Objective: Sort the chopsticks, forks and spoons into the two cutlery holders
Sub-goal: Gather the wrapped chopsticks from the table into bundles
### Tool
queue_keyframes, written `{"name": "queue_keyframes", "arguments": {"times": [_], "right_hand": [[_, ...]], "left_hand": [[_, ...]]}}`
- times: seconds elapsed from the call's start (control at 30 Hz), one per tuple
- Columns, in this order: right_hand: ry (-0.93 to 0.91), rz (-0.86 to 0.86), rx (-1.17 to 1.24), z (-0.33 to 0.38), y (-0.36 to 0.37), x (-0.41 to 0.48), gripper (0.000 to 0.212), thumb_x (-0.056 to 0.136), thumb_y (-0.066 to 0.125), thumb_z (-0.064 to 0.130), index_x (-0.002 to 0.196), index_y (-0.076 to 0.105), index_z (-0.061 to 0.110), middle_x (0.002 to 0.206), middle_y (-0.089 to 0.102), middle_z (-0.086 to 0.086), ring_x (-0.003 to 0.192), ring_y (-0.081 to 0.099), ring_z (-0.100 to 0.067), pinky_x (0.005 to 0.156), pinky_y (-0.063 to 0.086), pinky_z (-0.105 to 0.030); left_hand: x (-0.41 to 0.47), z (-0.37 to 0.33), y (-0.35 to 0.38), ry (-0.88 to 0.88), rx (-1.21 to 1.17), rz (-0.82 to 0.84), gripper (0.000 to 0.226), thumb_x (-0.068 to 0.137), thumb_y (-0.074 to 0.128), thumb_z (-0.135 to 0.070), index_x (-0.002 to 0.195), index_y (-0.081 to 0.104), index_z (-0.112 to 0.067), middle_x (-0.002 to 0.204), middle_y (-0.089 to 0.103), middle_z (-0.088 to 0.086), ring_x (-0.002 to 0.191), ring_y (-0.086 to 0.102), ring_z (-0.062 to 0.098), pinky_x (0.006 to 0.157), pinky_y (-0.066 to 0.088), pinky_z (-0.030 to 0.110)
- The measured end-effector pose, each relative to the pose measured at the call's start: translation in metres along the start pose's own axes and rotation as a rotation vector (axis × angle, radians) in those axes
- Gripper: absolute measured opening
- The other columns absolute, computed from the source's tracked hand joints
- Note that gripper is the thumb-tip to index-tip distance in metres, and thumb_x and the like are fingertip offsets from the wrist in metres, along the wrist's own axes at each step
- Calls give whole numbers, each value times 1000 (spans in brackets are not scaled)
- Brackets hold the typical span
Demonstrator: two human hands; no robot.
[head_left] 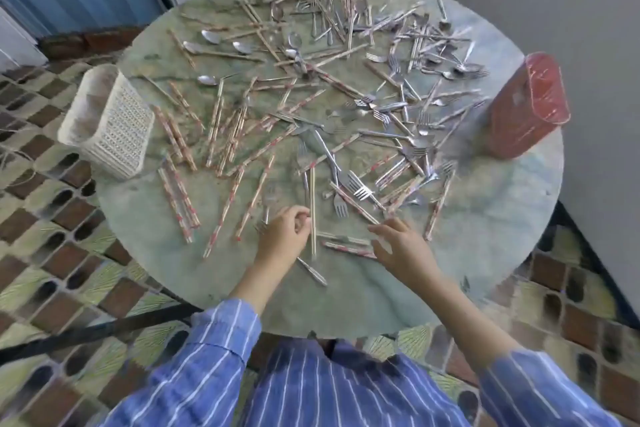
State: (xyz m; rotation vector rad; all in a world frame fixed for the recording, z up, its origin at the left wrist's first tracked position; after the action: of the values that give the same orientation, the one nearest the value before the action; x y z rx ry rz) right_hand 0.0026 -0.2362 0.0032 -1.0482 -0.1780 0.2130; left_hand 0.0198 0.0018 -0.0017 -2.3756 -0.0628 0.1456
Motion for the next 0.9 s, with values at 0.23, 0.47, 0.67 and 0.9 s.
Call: {"name": "queue_keyframes", "arguments": {"times": [0.23, 0.47, 0.67, 0.9], "right_hand": [[-19, 35, -109, -16, 25, -32, 17, 80, 74, 26, 97, 75, 27, 87, 62, 2, 82, 60, -27, 69, 53, -37], [-115, -75, -162, -17, 25, -31, 3, 83, 70, 21, 82, 73, 19, 79, 62, 2, 76, 63, -24, 63, 50, -33], [-63, -77, -63, -15, 16, -30, 3, 80, 68, 13, 80, 65, 14, 79, 61, 1, 73, 61, -23, 63, 51, -34], [-48, -22, 40, 7, 25, 1, 19, 93, 43, 20, 95, 57, 8, 86, 62, -6, 77, 60, -32, 64, 49, -38]], "left_hand": [[3, -1, 34, -44, -28, -80, 11, 85, 66, -12, 95, 66, -11, 93, 59, 6, 81, 60, 23, 81, 51, 37], [21, -7, 37, -119, 26, -109, 22, 82, 70, -13, 101, 61, -8, 99, 51, 4, 89, 53, 23, 81, 42, 29], [23, -2, 34, -231, -60, -111, 28, 75, 67, -5, 101, 59, -11, 102, 63, 6, 79, 64, 25, 76, 51, 36], [15, -5, 9, -397, -187, -84, 53, 79, 68, -4, 129, 51, -9, 93, 68, 5, 80, 58, 15, 70, 37, 19]]}}
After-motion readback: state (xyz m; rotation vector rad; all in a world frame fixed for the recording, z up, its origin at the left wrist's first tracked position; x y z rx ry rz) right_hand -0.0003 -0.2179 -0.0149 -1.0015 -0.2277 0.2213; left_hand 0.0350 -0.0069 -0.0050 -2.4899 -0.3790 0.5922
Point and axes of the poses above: each hand's wrist, its own x-axis towards the middle knuckle, its own y-axis out of the palm, z = x × y, the point moved 2 cm from there along x, towards the middle knuckle
